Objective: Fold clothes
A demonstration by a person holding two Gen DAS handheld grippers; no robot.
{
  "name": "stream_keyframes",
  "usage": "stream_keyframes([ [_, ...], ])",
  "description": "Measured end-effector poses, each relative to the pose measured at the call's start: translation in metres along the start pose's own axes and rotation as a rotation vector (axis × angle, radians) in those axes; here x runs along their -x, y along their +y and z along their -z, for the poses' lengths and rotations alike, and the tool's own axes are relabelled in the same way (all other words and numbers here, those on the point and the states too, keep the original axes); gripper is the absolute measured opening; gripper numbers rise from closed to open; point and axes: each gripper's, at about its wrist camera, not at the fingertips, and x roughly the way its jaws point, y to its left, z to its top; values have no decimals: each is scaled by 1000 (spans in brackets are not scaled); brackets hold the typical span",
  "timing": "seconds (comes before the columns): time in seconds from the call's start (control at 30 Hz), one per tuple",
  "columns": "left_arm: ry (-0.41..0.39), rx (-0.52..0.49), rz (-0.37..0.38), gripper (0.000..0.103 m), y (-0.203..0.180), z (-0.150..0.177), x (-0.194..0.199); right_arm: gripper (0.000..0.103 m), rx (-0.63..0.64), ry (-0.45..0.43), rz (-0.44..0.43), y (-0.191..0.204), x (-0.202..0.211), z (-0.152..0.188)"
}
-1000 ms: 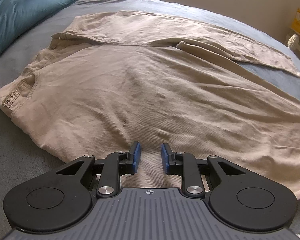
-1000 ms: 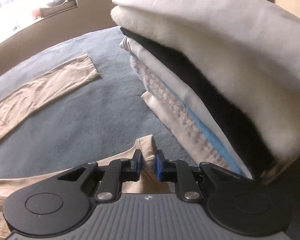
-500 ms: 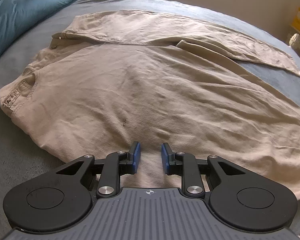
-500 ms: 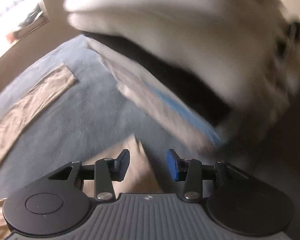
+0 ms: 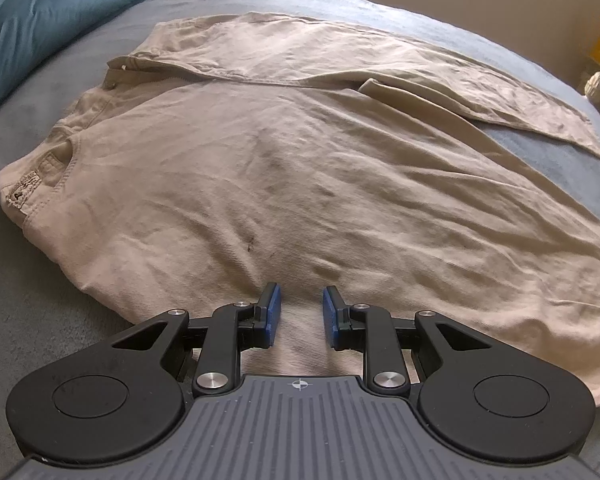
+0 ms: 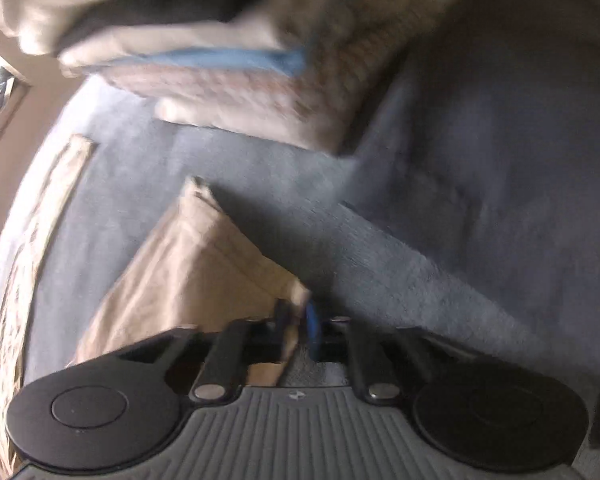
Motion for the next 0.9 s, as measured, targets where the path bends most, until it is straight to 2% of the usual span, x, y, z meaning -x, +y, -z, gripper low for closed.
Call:
stream_keyframes([
  [0.17,6,12,20,23,5,-1,0,6,66,-62,86,3,30,14],
  [0.23,9,7,18,23,3,-1,0,6,58,-28,146,-2,18,17],
  [0.33,16,-6,22,23,4,-3,0,9,-19,-24,163,-7,7,19],
  [0.37,16,-4,26,24,5,-2,0,13,-36,-27,174,-7,6,20],
  [0.4,16,-2,30,24,6,-2,0,21,-32,-47,202,-3,11,21],
  [0.47,13,0,30,24,6,-1,1,25,4,-116,287,8,26,26],
  [0.5,12,2,28,24,5,-1,1,25,38,-152,303,14,35,29],
  [0.57,8,4,29,24,5,0,2,25,152,-207,248,29,55,37],
  [0.63,4,5,33,24,6,1,2,25,292,-175,118,61,58,45],
  [0.83,0,-2,40,25,8,3,4,25,745,101,-305,201,32,119],
  [0.9,-3,-4,45,25,9,4,4,25,877,202,-409,251,18,151],
])
